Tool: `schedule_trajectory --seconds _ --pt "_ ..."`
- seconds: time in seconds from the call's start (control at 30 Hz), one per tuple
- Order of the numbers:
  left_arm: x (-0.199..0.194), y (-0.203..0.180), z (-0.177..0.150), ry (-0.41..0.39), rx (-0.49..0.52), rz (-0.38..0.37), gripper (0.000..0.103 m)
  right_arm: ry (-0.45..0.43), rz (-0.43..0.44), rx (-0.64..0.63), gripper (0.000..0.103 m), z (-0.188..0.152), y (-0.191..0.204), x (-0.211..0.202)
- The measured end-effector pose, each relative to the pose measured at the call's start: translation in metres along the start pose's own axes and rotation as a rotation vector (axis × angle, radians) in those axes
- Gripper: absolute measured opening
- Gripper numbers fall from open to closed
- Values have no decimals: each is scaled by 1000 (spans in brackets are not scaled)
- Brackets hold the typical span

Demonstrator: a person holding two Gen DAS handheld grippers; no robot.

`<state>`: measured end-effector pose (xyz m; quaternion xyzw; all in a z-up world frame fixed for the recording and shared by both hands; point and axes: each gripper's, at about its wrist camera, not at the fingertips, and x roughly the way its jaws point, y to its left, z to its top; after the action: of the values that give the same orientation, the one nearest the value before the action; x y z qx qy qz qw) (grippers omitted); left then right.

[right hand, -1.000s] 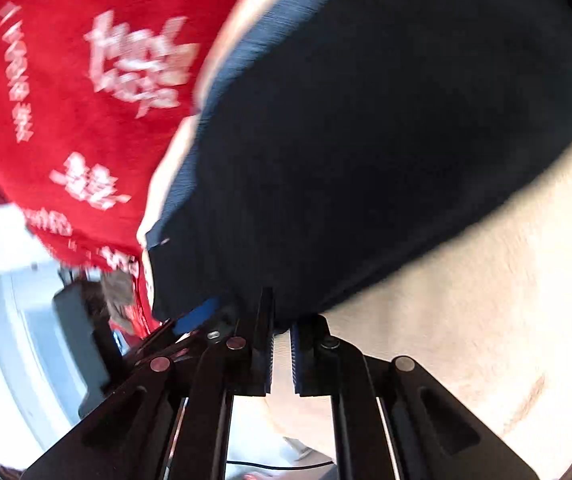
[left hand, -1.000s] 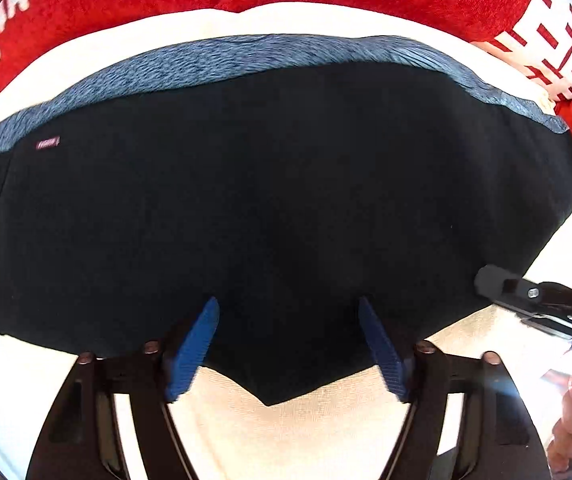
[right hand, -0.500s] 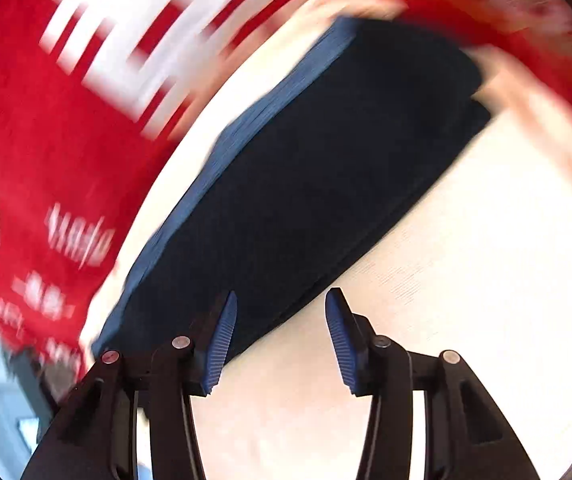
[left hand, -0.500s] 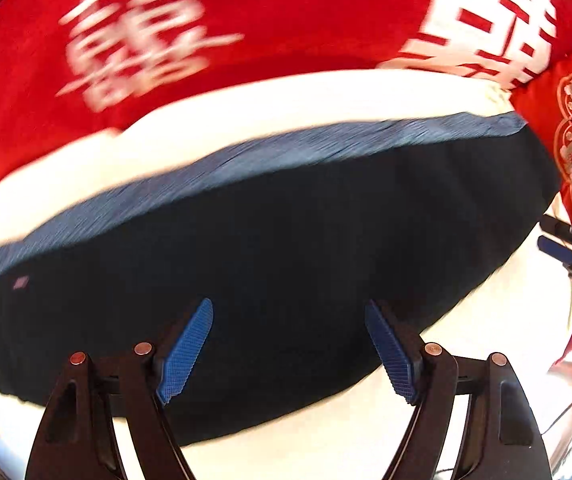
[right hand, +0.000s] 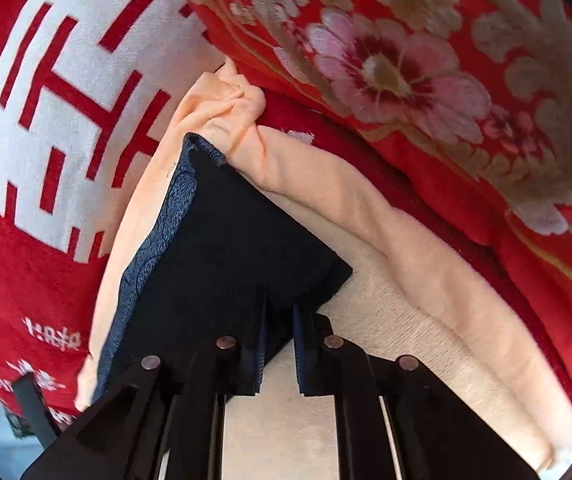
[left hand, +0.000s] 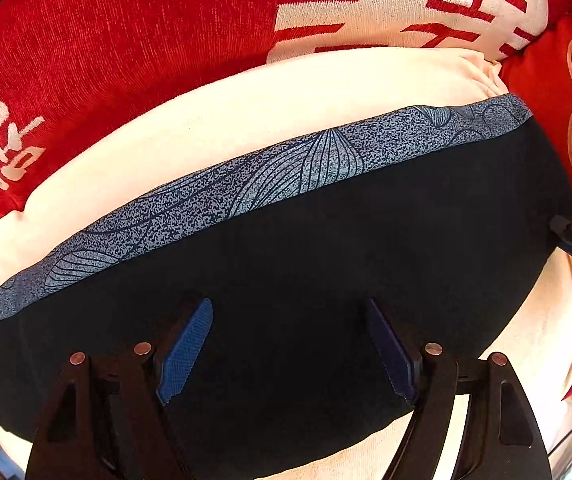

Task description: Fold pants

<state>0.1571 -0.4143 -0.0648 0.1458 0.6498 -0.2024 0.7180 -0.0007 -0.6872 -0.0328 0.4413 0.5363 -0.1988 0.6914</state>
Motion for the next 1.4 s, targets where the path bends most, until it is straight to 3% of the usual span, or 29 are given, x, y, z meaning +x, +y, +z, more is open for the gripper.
schedule_trajectory --seconds 0.07,0.1,0.17,0.2,0.47,0.67,0.83,0.97,1.03,1.07,1.1,1.13,1.3,1.4 --pt "1 1 1 4 -1 19 88 41 17 -5 26 -5 -4 -3" --pt "2 3 1 7 -5 17 88 66 49 6 37 -10 -6 -4" --pt "6 2 4 12 -22 6 88 93 99 20 49 -21 -11 -5" --pt "6 3 4 11 -24 8 88 104 126 25 50 -26 -13 -4" --pt "4 4 -2 8 -21 23 88 63 328 141 51 -44 -41 2" --pt "11 -3 -1 2 -22 33 89 17 401 131 51 -43 -48 5" --pt "9 -2 -6 -17 -23 38 89 -77 461 118 51 -26 -38 19" --pt "8 -5 -9 -26 -17 44 89 -95 496 150 52 -14 -29 27" --pt "5 -5 -9 -23 -15 42 88 -61 477 177 47 -10 -27 30" --pt "3 -4 -9 -21 -23 42 81 -47 479 187 33 -9 -28 31" --pt "-3 -2 -9 -27 -34 37 72 -37 496 197 13 -9 -29 30" --pt "-9 -1 -9 -34 -43 18 57 -29 522 206 13 -10 -29 28" --pt "-36 0 -12 -122 -87 -76 56 -48 576 143 13 -11 -8 4" --pt "-10 -10 -18 -80 -93 -101 56 -64 595 96 13 -14 13 -10"
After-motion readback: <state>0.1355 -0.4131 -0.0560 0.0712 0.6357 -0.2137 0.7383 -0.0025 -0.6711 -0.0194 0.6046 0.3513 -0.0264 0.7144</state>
